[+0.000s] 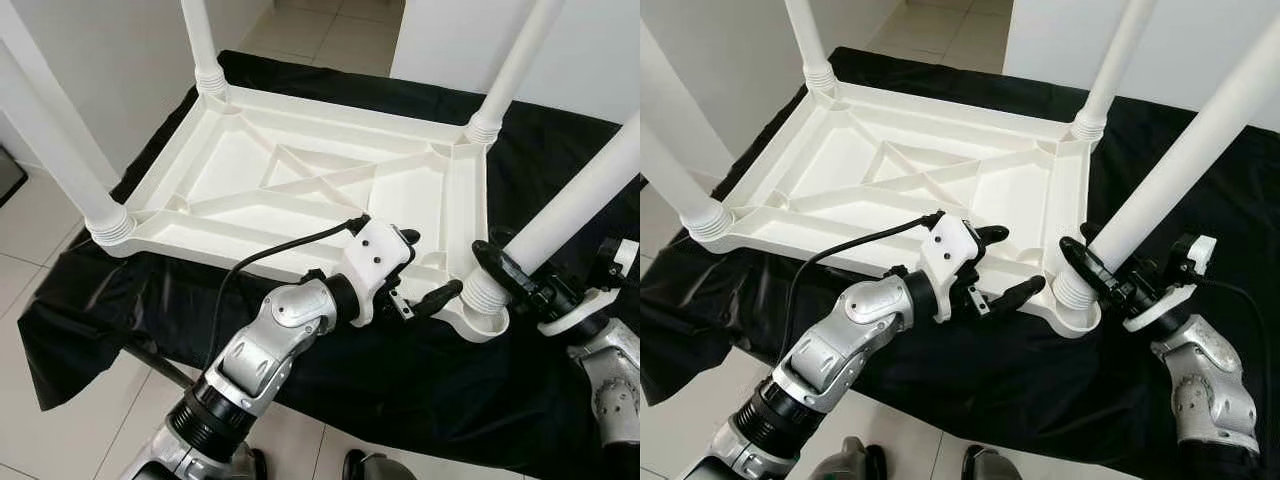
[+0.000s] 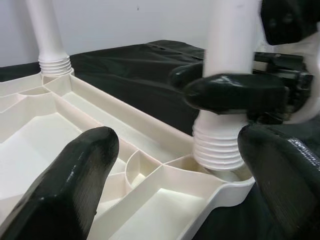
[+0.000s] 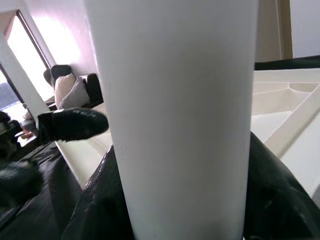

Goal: Building children table

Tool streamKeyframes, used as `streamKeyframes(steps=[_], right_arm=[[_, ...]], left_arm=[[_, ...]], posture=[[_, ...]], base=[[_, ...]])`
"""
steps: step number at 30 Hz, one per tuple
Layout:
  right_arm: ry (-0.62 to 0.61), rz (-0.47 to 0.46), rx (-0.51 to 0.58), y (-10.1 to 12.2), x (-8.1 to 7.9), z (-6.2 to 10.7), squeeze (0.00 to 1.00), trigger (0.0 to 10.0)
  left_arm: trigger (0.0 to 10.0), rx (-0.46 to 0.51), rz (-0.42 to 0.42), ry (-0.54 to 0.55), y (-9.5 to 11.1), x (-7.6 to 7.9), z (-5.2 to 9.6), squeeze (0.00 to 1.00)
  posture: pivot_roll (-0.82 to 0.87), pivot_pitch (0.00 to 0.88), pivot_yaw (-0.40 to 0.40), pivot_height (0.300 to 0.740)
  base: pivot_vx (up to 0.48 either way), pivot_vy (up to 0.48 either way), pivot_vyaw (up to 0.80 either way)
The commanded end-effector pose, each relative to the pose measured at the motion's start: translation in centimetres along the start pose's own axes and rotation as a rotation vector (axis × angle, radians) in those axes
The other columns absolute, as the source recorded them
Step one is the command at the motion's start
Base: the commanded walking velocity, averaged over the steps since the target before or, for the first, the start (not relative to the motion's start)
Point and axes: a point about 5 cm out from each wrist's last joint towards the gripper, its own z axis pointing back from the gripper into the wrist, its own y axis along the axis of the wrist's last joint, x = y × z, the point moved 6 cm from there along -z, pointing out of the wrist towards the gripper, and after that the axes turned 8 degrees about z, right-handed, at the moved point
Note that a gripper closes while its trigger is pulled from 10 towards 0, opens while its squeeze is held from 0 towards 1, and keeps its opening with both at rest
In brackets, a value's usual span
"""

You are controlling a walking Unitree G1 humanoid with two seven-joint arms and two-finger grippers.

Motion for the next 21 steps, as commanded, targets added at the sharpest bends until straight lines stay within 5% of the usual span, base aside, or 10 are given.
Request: streamKeyframes(steps=[1,7,21], right_arm=[[-0.016,-0.069,-0.103,-2.7,-0.4,1.2,0.00,10.0],[0.017,-0.123,-0.071,-2.0,-1.8,2.2,0.00,10.0],[-0.003,0.061,-0.030,2.5,-0.3,-1.6,0.00,10.0]], left_arm=[[10.0,-0.004,-0.008,-0.035,0.0,0.5,-0.1,0.00],[10.0,-0.002,-0.007,-0.034,0.0,0.4,0.0,0.00],[10.0,0.031,0.106,-0.086,1.9,-0.6,0.1,0.00]], posture=[[0.05,0.173,0.006,0.740],[0.05,0.172,0.004,0.740],[0.05,0.147,-0.013,0.740]], base=[[0.000,0.000,0.00],[0.000,0.000,0.00],[0.000,0.000,0.00]])
